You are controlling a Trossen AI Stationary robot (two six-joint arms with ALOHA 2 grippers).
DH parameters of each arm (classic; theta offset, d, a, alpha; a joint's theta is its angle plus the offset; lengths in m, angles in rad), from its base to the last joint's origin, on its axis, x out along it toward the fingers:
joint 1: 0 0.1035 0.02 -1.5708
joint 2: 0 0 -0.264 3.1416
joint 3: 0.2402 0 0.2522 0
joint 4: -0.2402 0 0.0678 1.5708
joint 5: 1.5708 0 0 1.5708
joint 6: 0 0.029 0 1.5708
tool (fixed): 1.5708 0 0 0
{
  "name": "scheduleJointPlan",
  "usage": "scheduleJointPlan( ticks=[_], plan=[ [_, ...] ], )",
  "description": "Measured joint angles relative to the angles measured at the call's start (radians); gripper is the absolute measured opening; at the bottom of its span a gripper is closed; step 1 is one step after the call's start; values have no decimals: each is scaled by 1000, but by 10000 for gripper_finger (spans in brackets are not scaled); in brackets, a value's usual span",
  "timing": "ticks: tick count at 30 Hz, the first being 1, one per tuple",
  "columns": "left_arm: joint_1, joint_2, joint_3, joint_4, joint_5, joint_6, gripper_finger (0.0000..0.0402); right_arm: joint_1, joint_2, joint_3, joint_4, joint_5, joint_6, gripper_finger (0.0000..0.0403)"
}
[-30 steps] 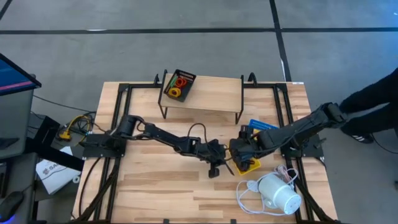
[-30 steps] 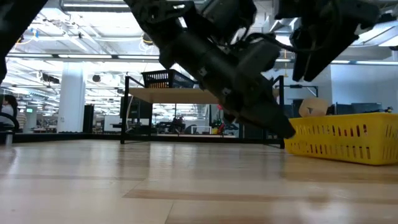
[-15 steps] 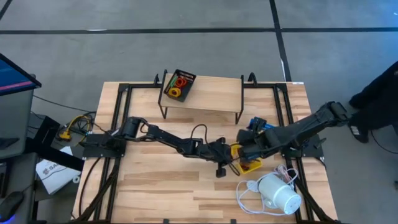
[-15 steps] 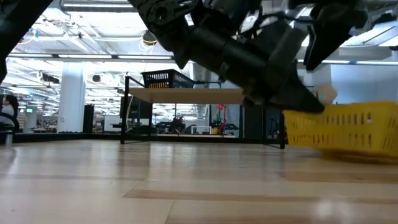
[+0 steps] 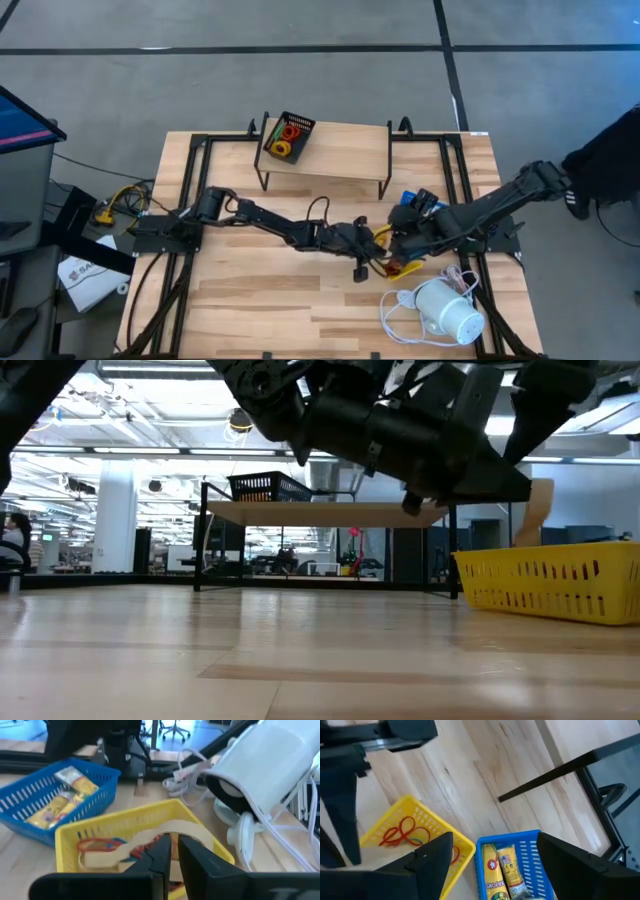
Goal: Pick & Place Office Desk Supplies
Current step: Adjust the light brown rubber band in the yellow bin, then put the yellow bin on the shelf
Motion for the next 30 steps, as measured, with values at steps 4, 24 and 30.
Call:
scheduleJointPlan(
  ticks=[4, 24, 30],
  plan=[
    [22, 7, 20, 2, 8, 0, 30, 8, 3, 0, 0, 5, 21, 285],
    [26, -39, 121, -235, -29, 215, 78, 55, -22, 0, -67, 17, 77, 285],
    [32, -71, 121, -302, -18, 255, 140, 60, -28, 1, -75, 14, 88, 285]
  ],
)
